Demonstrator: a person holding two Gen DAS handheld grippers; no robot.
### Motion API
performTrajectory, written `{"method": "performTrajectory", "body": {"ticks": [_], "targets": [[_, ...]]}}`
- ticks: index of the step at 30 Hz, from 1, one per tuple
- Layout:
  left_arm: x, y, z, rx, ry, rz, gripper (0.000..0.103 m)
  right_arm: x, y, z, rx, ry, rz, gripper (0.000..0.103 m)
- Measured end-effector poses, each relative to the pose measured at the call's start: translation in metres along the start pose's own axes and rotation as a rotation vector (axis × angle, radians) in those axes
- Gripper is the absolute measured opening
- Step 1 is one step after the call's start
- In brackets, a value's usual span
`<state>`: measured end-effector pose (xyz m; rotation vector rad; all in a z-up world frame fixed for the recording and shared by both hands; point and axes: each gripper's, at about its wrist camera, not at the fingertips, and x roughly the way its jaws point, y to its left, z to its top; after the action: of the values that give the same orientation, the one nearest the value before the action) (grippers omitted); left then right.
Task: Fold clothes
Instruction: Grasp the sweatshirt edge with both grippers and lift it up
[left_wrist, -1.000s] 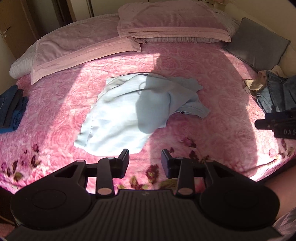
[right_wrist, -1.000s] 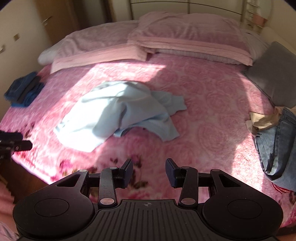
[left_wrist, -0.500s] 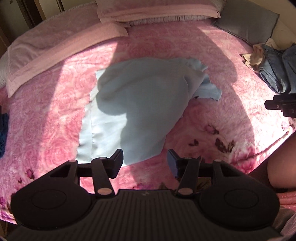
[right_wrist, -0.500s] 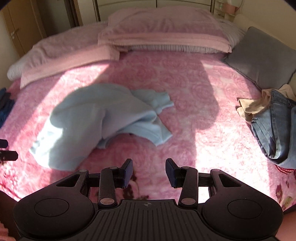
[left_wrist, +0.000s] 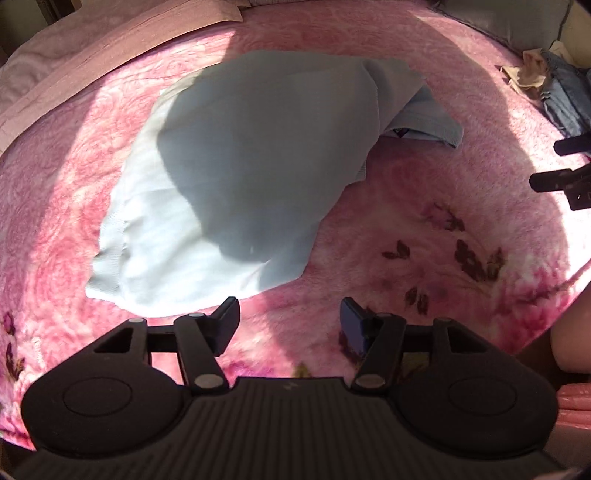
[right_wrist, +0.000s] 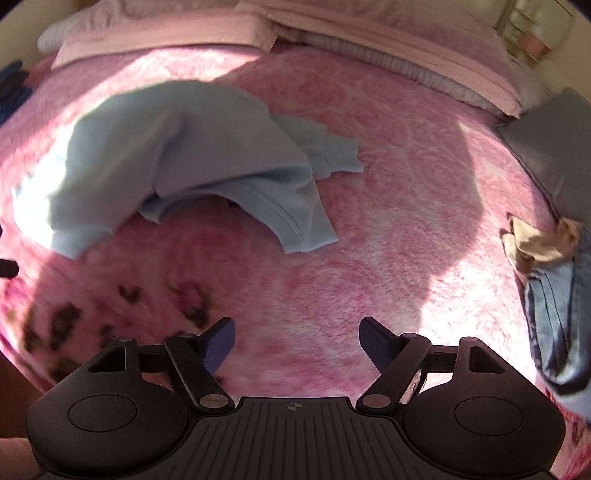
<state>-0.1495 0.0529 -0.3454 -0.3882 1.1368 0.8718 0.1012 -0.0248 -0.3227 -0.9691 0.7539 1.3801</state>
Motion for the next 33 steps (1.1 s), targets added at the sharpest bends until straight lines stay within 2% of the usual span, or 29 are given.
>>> {"method": "performTrajectory", "body": {"ticks": [7,9,10,12,13,15,18,23,26,28,31,33], "targets": [[0.057,-0.03,-0.007,0.052,-0.038,0.114,0.055,0.047,-0.035,-0.02,-0.085,0.032,-0.026,0.077],[0.073,-0.032,-0.009,0.103,-0.044,0.158,0.039,0.056,-0.041,-0.022,-0.095,0.048,-0.037,0.077],[0.076,-0.03,-0.01,0.109,-0.053,0.152,0.036,0.059,-0.044,-0.024,-0.1,0.053,-0.04,0.077],[0.077,-0.024,-0.011,0.095,-0.076,0.122,0.009,0.063,-0.046,-0.026,-0.11,0.055,-0.043,0.077],[0.076,-0.022,-0.012,0.106,-0.082,0.129,0.005,0.065,-0.048,-0.024,-0.114,0.055,-0.041,0.077],[0.069,-0.013,-0.012,0.125,-0.099,0.167,0.004,0.066,-0.047,-0.022,-0.125,0.048,-0.033,0.077],[0.04,0.023,-0.005,0.042,-0.162,0.228,0.004,0.064,-0.042,-0.016,-0.153,0.021,-0.016,0.077],[-0.02,0.111,0.02,-0.045,-0.297,0.403,0.004,0.057,-0.031,0.0,-0.214,-0.048,0.002,0.077],[-0.023,0.153,0.026,-0.061,-0.289,0.485,0.004,0.059,-0.021,0.011,-0.261,-0.087,0.025,0.077],[-0.01,0.166,0.022,-0.047,-0.238,0.495,0.004,0.066,-0.011,0.013,-0.309,-0.088,0.037,0.077],[0.012,0.155,-0.005,-0.012,-0.176,0.443,0.006,0.078,0.003,0.01,-0.394,-0.074,0.042,0.077],[0.018,0.134,-0.024,0.031,-0.159,0.407,0.022,0.081,0.007,0.006,-0.434,-0.065,0.044,0.077]]}}
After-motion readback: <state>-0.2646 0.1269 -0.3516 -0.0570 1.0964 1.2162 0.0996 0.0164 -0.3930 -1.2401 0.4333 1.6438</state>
